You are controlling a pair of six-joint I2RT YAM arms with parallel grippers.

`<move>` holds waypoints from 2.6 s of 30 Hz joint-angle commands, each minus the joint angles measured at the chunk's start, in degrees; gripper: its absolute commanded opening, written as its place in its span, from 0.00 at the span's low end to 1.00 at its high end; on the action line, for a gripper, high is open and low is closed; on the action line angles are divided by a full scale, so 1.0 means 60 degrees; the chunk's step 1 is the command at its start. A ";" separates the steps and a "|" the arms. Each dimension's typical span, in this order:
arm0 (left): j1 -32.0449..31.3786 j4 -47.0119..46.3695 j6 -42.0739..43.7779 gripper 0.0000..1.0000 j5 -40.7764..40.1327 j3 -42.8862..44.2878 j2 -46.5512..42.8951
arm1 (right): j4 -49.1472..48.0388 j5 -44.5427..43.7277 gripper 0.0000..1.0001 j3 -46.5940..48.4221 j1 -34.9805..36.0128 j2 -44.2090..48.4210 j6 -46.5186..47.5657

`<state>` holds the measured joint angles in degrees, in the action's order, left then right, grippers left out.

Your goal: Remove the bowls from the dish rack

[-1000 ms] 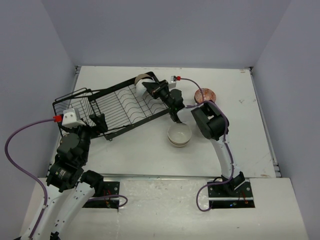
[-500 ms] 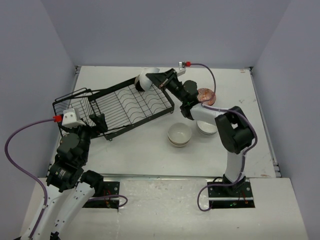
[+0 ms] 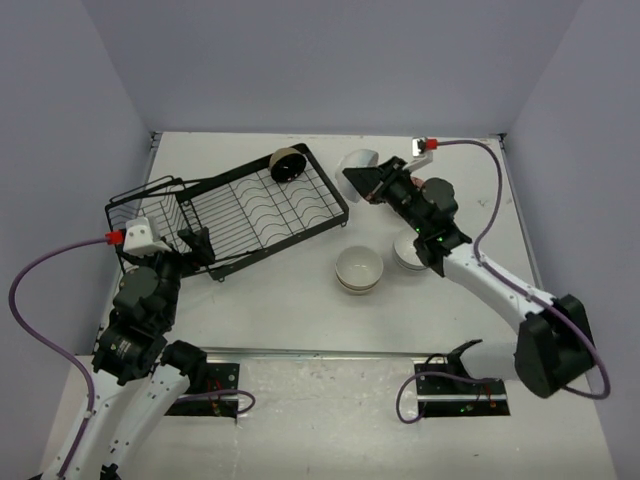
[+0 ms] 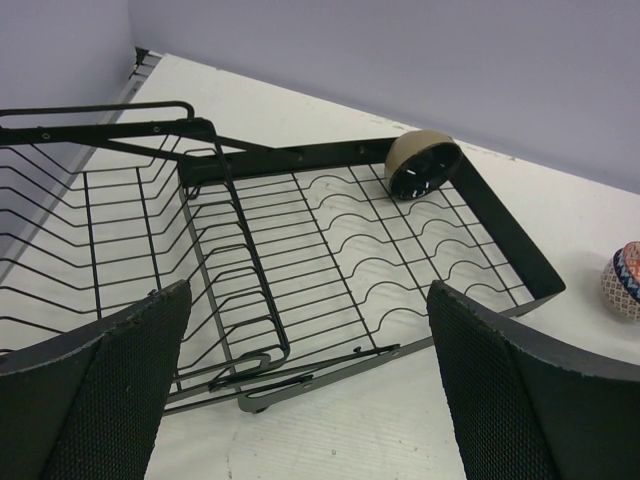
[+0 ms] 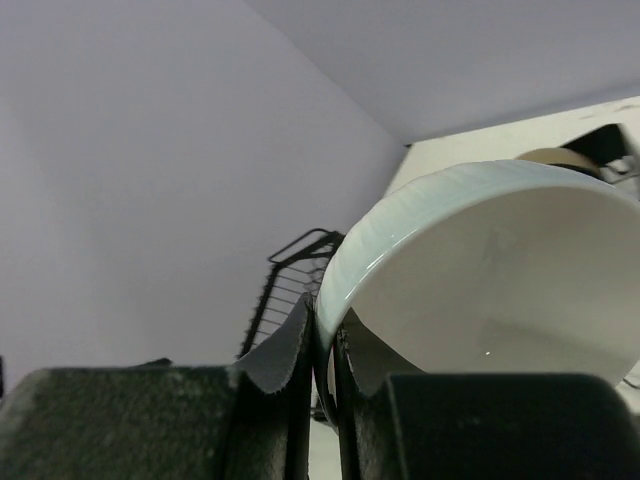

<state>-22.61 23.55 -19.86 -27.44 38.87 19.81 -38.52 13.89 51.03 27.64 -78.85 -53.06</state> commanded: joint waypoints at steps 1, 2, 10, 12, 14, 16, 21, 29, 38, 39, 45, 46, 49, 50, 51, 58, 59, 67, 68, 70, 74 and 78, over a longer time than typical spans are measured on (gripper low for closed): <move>0.0062 -0.0263 0.0307 1.00 -0.0041 0.0069 -0.0094 | 0.2194 -0.1624 0.00 -0.0299 -0.0007 0.1902 0.2249; 0.0062 -0.0263 0.0307 1.00 -0.0041 0.0069 -0.0109 | 0.2550 -0.1844 0.00 -0.0490 -0.0007 0.2646 0.2512; 0.0062 -0.0263 0.0307 1.00 -0.0011 0.0084 -0.0211 | 0.6010 -0.4188 0.00 -0.1868 -0.0007 0.5640 0.3628; 0.0062 -0.0263 0.0307 1.00 0.0003 0.0084 -0.0211 | 0.6827 -0.4832 0.00 -0.1970 -0.0007 0.5889 0.3875; 0.0062 -0.0263 0.0307 1.00 0.0003 0.0084 -0.0211 | 0.7823 -0.5257 0.00 -0.1826 -0.0007 0.5803 0.4081; 0.0062 -0.0263 0.0307 1.00 0.0003 0.0084 -0.0211 | 0.8860 -0.5581 0.00 -0.1372 -0.0021 0.5454 0.4316; 0.0062 -0.0249 0.0307 1.00 0.0018 0.0084 -0.0299 | 1.0666 -0.5159 0.00 0.0253 -0.0007 0.3960 0.4900; 0.0048 -0.0234 0.0277 1.00 0.0032 0.0054 -0.0548 | 1.3128 -0.5318 0.00 0.2611 -0.0007 0.1192 0.5502; 0.0004 -0.0205 0.0277 1.00 -0.0011 0.0040 -0.0753 | 1.5092 -0.5582 0.00 0.4049 -0.0007 -0.0642 0.5606; -0.0011 -0.0219 0.0277 1.00 -0.0011 0.0054 -0.0753 | 1.5150 -0.5582 0.00 0.4064 0.0008 -0.0788 0.5606; -0.0040 -0.0205 0.0277 1.00 0.0003 0.0054 -0.0797 | 1.5502 -0.5553 0.00 0.4342 0.0008 -0.1549 0.5693; -0.0040 -0.0204 0.0277 1.00 -0.0026 0.0054 -0.0812 | 1.5488 -0.5509 0.00 0.4372 0.0008 -0.1623 0.5708; -0.0055 -0.0190 0.0277 1.00 -0.0041 0.0040 -0.0841 | 1.5459 -0.5420 0.00 0.4430 0.0008 -0.1886 0.5723; -0.0055 -0.0190 0.0277 1.00 -0.0041 0.0040 -0.0841 | 1.5473 -0.5435 0.00 0.4459 0.0008 -0.1960 0.5723; -0.0055 -0.0190 0.0277 1.00 -0.0041 0.0040 -0.0841 | 1.5473 -0.5464 0.00 0.4489 0.0008 -0.2034 0.5723; -0.0055 -0.0190 0.0277 1.00 -0.0070 0.0040 -0.0841 | 1.5561 -0.5552 0.08 0.4855 0.0008 -0.2546 0.5723; -0.0055 -0.0190 0.0277 1.00 -0.0070 0.0040 -0.0841 | 1.5619 -0.5552 0.11 0.4899 0.0022 -0.2590 0.5708; -0.0055 -0.0190 0.0277 1.00 -0.0070 0.0040 -0.0841 | 1.5898 -0.5567 0.30 0.4929 0.0125 -0.2635 0.5635; -0.0055 -0.0175 0.0277 1.00 -0.0084 0.0040 -0.0827 | 1.5913 -0.5610 0.32 0.4899 0.0140 -0.2606 0.5606; -0.0055 -0.0175 0.0277 1.00 -0.0085 0.0040 -0.0827 | 1.5942 -0.5596 0.37 0.4855 0.0198 -0.2533 0.5562; -0.0055 -0.0175 0.0277 1.00 -0.0085 0.0040 -0.0812 | 1.6132 -0.5625 0.38 0.4768 0.0271 -0.2284 0.5445; -0.0055 -0.0175 0.0277 1.00 -0.0070 0.0040 -0.0812 | 1.6074 -0.5553 0.28 0.4505 0.0330 -0.1947 0.5371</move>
<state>-22.68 23.59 -19.86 -27.46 38.87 15.09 56.62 -18.52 78.28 29.15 -94.21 -20.27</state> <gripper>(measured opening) 0.997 0.298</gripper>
